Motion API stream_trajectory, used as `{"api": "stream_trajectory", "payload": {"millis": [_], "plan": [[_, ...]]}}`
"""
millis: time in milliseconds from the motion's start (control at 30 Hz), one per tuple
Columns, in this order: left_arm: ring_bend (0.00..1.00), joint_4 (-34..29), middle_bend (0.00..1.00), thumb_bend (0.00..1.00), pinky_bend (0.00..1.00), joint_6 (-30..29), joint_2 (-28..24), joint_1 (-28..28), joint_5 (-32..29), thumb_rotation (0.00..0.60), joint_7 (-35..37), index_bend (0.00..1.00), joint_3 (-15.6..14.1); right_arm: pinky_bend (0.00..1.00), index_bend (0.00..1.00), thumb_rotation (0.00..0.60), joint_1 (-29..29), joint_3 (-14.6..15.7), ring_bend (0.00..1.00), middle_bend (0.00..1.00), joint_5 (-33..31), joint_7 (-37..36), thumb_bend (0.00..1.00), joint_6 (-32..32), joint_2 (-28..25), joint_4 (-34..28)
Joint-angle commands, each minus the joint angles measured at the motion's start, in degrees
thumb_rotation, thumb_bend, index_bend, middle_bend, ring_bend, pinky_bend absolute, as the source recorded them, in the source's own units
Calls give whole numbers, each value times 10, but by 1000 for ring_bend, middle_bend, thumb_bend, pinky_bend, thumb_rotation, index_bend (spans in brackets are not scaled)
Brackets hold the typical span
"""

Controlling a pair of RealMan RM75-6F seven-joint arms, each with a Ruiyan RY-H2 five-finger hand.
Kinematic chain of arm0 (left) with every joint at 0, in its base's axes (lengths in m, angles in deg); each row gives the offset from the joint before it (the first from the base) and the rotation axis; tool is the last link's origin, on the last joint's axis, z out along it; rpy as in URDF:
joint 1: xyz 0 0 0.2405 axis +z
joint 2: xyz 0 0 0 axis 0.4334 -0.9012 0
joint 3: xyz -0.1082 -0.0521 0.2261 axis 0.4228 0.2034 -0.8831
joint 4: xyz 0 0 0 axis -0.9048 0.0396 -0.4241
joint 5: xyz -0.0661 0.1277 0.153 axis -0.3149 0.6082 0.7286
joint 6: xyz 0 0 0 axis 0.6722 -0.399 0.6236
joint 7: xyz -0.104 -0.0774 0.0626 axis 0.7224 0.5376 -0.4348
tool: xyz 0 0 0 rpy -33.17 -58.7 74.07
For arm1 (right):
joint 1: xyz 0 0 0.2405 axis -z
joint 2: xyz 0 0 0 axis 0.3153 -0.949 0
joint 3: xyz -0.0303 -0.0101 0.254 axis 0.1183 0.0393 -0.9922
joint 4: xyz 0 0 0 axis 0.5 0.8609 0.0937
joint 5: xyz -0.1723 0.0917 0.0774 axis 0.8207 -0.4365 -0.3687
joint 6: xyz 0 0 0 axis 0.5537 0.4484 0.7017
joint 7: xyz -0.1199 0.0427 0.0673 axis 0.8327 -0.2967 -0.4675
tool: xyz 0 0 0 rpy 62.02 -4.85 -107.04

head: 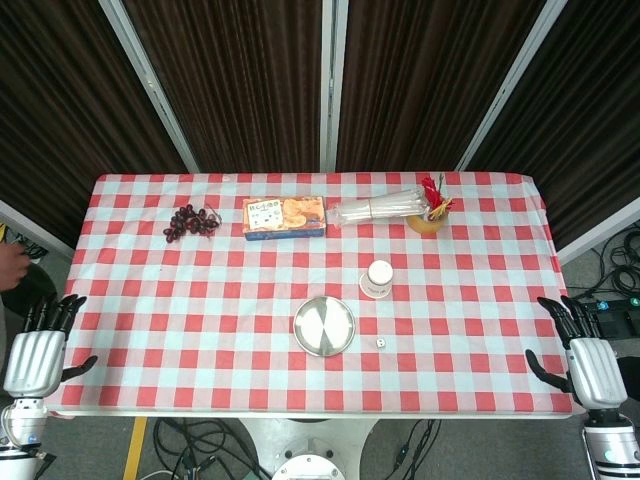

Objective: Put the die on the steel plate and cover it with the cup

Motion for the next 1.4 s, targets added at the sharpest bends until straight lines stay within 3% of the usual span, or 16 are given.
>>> {"api": "stream_trajectory", "payload": {"millis": [33,300,400,533,633,733,967,1133,1400], "plan": [[21,6,129,0,17,-2,4,0,0,600,-1,143,1,0,112,600,-1,-1,0,144,-2,1,268,-2,0,-1],[22,6,129,0,17,-5,3,0,5,600,4,143,0,0,112,600,-5,5,0,160,13,5,268,-4,-6,-6],[21,3,129,0,17,-6,1,-1,9,600,3,142,-1,57,112,600,-25,6,59,260,31,36,266,-24,-13,-22],[21,1,129,0,17,-11,1,-1,16,600,3,142,-2,433,194,600,-82,-8,438,526,44,107,249,-96,-12,-57],[21,2,129,0,17,-10,0,-2,21,600,4,143,-5,788,312,600,-137,-17,782,784,27,119,241,-187,-2,-70],[22,1,129,0,17,-15,-3,0,23,600,4,142,-5,951,381,600,-184,-29,926,903,2,152,230,-261,29,-58],[21,1,129,0,17,-14,-9,2,19,600,7,143,-4,1000,424,600,-255,-32,1000,986,-51,220,223,-373,118,-14],[21,3,129,0,17,-16,-8,3,19,600,9,143,-4,1000,449,600,-276,-30,1000,989,-74,261,225,-392,176,28],[21,6,129,0,17,-16,-7,4,18,600,13,143,-4,1000,461,600,-294,-26,1000,989,-103,267,230,-409,212,53]]}}
